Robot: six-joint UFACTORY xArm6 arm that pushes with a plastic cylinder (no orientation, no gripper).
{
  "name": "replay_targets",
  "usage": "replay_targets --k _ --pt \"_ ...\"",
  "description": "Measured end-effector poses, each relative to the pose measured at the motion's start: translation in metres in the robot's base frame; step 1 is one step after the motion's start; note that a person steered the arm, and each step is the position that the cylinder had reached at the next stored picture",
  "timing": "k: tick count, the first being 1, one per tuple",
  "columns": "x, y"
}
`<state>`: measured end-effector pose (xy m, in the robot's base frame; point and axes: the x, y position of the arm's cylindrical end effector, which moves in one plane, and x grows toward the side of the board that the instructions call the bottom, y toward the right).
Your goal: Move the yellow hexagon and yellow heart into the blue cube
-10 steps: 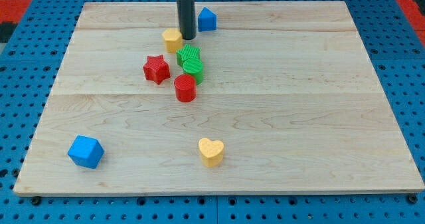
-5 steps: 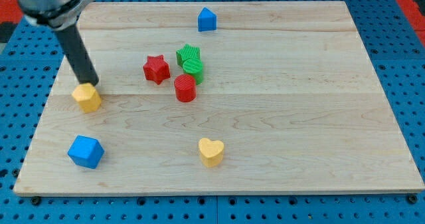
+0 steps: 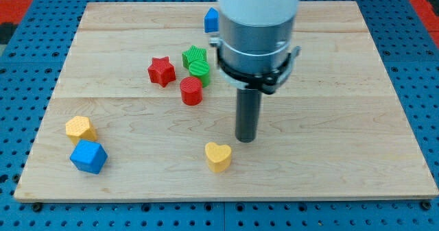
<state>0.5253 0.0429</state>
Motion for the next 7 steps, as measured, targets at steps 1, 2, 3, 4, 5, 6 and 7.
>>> replay_targets --k 1,2,3,4,5,6,7 --pt "0.034 -0.008" --pt "0.030 -0.091" --pt "0.032 -0.139" --pt "0.066 -0.114" --pt "0.068 -0.153" --pt "0.042 -0.187" --pt "0.067 -0.161"
